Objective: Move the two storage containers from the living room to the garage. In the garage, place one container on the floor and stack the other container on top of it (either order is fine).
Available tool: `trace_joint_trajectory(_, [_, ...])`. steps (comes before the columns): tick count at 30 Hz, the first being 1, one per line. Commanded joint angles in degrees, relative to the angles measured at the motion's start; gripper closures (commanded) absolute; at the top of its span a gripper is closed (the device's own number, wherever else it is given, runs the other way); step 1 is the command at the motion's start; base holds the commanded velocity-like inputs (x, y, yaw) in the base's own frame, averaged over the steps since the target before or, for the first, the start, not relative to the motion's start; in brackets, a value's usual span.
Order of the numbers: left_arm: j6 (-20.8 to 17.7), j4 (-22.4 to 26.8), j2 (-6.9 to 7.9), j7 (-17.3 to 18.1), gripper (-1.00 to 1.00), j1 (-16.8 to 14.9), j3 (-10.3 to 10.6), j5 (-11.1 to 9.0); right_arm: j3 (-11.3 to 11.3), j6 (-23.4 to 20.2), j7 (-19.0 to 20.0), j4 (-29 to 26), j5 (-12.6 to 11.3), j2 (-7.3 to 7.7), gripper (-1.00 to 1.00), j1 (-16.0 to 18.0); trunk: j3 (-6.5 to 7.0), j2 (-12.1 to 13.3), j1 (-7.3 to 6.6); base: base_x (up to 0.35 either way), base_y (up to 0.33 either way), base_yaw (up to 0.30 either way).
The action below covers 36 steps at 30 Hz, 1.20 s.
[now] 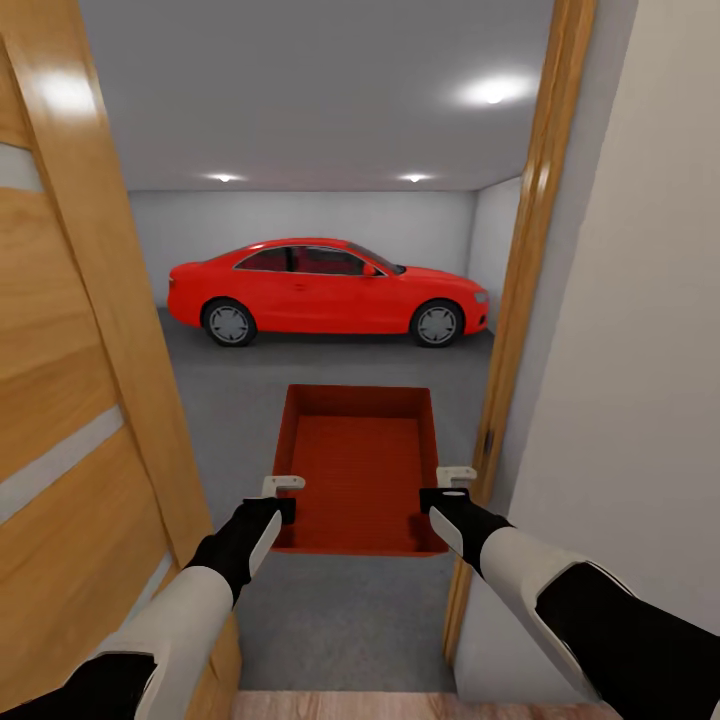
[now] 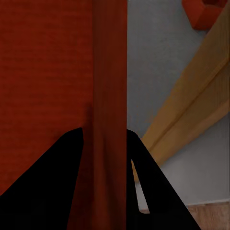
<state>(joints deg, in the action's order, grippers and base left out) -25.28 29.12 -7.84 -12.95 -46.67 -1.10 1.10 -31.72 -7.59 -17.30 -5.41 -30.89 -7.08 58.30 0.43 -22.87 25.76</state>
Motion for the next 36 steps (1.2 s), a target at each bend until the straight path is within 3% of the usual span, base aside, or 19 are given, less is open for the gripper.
trace_joint_trajectory(1, [-0.13, -0.12, 0.00, -0.14, 1.00, 0.00, 0.16, -1.71, -2.56, -0.06, -0.36, -0.22, 1.34, 0.13, 1.00, -0.01, -0.02, -0.05, 0.03, 0.021, 0.025, 0.000])
trace_joint_trajectory(29, [-0.12, -0.12, -0.01, -0.15, 1.00, 0.00, 0.14, -1.65, -2.50, -0.06, -0.36, -0.24, 1.27, 0.13, 1.00, 0.04, -0.02, -0.05, 0.03, 0.001, 0.001, 0.000])
trace_joint_trajectory(36, [-0.12, -0.12, -0.06, -0.15, 1.00, 0.00, 0.15, -1.69, -2.51, -0.06, -0.36, -0.22, 1.27, 0.13, 1.00, 0.04, -0.02, -0.05, 0.03, 0.053, 0.148, 0.000])
